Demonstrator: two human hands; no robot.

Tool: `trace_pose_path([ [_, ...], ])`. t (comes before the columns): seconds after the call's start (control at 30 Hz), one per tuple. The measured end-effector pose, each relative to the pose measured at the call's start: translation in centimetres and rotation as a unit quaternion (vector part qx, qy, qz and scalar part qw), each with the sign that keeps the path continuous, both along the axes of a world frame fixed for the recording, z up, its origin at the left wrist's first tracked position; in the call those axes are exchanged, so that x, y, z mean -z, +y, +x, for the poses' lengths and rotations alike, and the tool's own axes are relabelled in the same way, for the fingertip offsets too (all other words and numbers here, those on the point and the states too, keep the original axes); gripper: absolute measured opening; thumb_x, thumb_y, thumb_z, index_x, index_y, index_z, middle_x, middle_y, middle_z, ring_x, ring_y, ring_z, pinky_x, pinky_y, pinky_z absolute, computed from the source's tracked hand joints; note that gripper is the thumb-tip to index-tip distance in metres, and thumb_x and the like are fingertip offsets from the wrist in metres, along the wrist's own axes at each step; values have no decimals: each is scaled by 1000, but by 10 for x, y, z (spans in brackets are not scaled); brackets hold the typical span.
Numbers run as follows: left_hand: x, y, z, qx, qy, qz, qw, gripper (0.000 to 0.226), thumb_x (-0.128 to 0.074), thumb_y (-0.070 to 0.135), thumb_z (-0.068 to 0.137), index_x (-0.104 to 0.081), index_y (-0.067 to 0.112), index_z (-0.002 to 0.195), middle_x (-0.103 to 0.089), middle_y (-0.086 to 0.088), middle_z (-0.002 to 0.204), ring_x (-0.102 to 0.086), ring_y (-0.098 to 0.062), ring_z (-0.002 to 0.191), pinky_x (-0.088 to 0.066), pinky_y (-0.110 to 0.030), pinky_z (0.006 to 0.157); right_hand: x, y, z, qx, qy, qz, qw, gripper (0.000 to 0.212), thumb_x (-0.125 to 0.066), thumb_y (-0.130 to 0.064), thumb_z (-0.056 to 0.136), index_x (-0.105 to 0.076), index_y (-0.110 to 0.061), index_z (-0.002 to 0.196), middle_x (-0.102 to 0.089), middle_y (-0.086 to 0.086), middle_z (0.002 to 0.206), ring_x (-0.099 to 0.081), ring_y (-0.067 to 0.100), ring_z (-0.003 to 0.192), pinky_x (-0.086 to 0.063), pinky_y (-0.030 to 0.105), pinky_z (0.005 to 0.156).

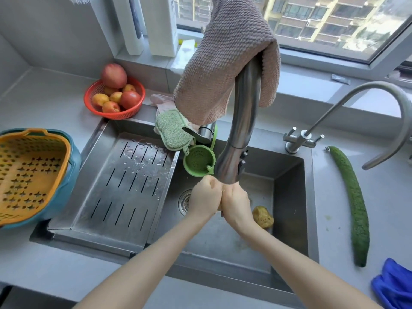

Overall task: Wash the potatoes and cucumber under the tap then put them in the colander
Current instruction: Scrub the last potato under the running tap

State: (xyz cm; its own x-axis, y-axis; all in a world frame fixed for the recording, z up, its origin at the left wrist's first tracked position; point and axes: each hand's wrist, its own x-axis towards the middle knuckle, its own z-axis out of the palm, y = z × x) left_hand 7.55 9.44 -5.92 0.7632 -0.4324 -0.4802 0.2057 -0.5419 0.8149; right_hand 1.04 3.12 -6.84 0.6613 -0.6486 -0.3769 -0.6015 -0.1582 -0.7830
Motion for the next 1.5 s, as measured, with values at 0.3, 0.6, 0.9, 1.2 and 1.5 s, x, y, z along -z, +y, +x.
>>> trace_pose_path([
  [0.3,25,24,-20,234,-207,-35,949,57,-38,31,85,-40,11,138,-44,-7,131,-43,-22,121,-29,-30,105,-15,-15,12,209,159,414,872,27,-47,-32,91,-57,-15,73,-59,2,48,-57,17,44,-40,16,39],
  [0.6,20,8,-29,49,-192,-79,977,35,-46,28,86,-54,-3,101,-46,-1,94,-48,-19,84,-33,-22,74,-24,2,17,328,-57,468,818,33,-41,-16,99,-53,-11,68,-57,0,44,-58,11,39,-45,18,38],
  [0.9,19,-8,3,-97,105,-99,985,27,-50,17,93,-46,9,68,-39,-6,57,-34,-16,57,-27,-30,53,-12,16,13,225,15,306,925,46,-50,-49,92,-51,-7,72,-48,7,55,-39,12,39,-28,17,36],
  [1.2,19,7,25,-62,252,-115,959,29,-34,12,101,-60,3,93,-59,-11,78,-55,-17,66,-45,-23,52,-18,7,1,78,45,360,929,43,-61,-28,85,-52,4,112,-51,10,70,-44,11,47,-39,21,42],
  [1.5,27,-5,12,-38,202,-79,975,26,-47,23,94,-63,6,82,-58,-8,75,-52,-20,72,-41,-31,65,-14,-2,0,168,51,433,884,22,-33,12,77,-52,2,76,-52,15,68,-44,16,40,-38,17,37],
])
